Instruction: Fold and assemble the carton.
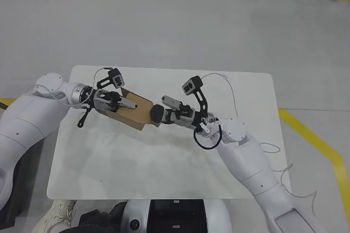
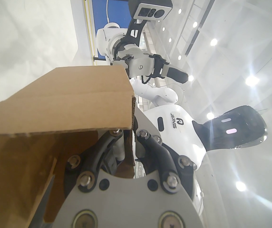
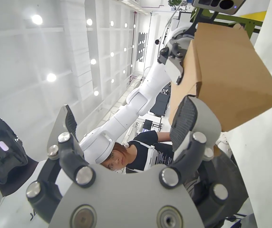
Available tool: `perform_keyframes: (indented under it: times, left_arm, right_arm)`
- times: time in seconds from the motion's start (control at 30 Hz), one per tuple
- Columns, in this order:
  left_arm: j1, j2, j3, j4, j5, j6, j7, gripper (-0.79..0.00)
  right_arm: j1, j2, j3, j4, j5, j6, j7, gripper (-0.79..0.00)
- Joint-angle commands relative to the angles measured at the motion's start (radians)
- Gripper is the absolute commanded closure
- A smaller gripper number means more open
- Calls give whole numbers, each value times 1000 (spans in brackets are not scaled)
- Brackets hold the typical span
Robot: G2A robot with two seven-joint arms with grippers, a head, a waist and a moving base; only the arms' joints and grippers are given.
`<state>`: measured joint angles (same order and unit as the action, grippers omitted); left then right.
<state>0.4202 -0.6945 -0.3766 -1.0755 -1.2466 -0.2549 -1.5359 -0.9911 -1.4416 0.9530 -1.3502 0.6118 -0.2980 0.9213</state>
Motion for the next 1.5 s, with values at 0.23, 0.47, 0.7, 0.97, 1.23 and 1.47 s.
perform_keyframes:
  times: [0.23, 0.47, 0.7, 0.97, 1.23, 1.47]
  left_arm:
    - [12, 7, -7, -7, -25, 9, 0, 0]
    - [21, 13, -18, -20, -57, 13, 0, 0]
    - [27, 12, -34, -13, -75, 16, 0, 0]
    - [34, 7, -47, -15, -75, 19, 0, 0]
    - [39, 5, -58, -16, -67, 24, 0, 0]
    - [44, 4, -66, -20, -63, 23, 0, 0]
  right_arm:
    - [-28, 13, 86, -16, 57, -69, 6, -785]
    - [-41, 16, 110, 6, 144, -44, 57, -785]
    - [-21, 4, 76, 62, 209, -55, 121, -785]
    - [9, -16, 30, 109, 240, -92, 148, -785]
    - [32, -33, -9, 134, 257, -113, 169, -785]
    - [56, -52, -50, 160, 262, -121, 178, -785]
